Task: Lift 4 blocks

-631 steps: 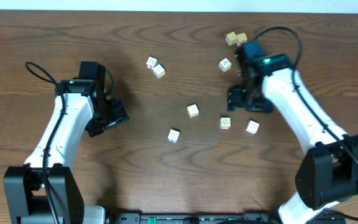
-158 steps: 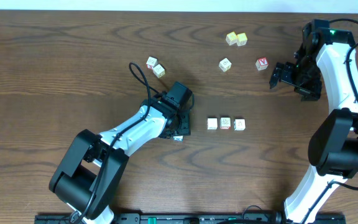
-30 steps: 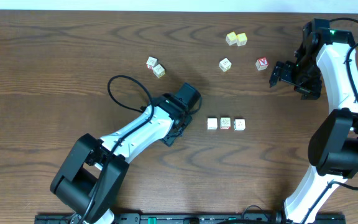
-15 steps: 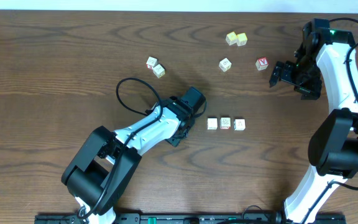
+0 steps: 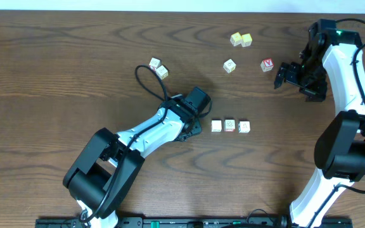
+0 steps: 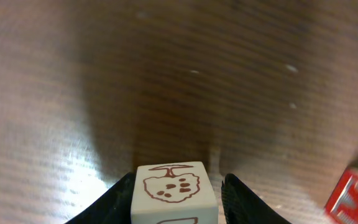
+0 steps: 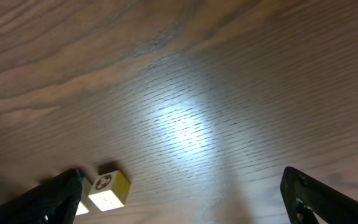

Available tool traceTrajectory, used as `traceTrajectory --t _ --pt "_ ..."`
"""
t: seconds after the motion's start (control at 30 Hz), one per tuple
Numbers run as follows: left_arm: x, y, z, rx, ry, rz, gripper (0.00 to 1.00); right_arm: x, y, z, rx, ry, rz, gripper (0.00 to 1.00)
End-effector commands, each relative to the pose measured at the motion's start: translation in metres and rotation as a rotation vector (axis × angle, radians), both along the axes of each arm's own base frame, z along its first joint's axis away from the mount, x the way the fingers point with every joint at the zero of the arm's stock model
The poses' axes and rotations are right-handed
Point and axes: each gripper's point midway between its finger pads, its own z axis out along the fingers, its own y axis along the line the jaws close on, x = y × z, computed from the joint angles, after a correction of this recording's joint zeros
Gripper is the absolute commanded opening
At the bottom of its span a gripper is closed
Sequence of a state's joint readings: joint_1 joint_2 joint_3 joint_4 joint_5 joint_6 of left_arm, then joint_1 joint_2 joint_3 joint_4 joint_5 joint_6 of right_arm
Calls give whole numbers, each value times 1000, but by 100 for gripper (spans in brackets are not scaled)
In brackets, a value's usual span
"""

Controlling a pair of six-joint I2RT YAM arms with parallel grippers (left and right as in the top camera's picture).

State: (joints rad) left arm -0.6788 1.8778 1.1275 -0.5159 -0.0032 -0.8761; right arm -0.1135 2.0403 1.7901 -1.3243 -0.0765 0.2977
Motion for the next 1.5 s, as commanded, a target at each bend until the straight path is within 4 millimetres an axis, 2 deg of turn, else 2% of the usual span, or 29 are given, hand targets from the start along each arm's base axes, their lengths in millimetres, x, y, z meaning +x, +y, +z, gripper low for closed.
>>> traceTrajectory --t 0.0,0.07,0.17,0.3,0.43,0.57,0.7,0.8,1.0,1.03,1.2,1.3,1.47 --pt "7 -8 2 33 -35 -274 45 -3 16 9 44 -19 36 99" --pt "12 -20 7 -2 -63 -343 44 -7 22 4 45 -1 53 99" --pt "21 -26 10 -23 -103 -338 44 -19 31 -9 49 46 75 99" --pt "26 -31 12 -39 -130 -337 44 -43 43 -34 55 132 104 79" --pt "29 -33 14 -51 -141 -320 44 -64 48 -54 59 196 116 73" --pt "38 -40 18 -85 -177 -282 44 -74 48 -64 61 223 115 72" --pt "38 -40 18 -93 -173 -254 44 -76 48 -65 63 228 131 73" --pt "34 -34 15 -56 -160 -312 46 -76 48 -65 64 227 138 75" --pt "29 -2 12 16 -89 -444 58 -75 48 -65 64 224 149 82" --pt "27 -2 13 -5 -80 -480 61 -75 48 -65 65 224 149 85" --pt "11 -25 20 -215 -48 -692 66 -75 48 -65 64 224 149 88" --pt "1 -34 24 -276 -46 -798 68 -75 48 -65 64 224 149 88" --pt "-20 -25 20 -276 54 -794 70 -76 48 -65 65 226 148 88"
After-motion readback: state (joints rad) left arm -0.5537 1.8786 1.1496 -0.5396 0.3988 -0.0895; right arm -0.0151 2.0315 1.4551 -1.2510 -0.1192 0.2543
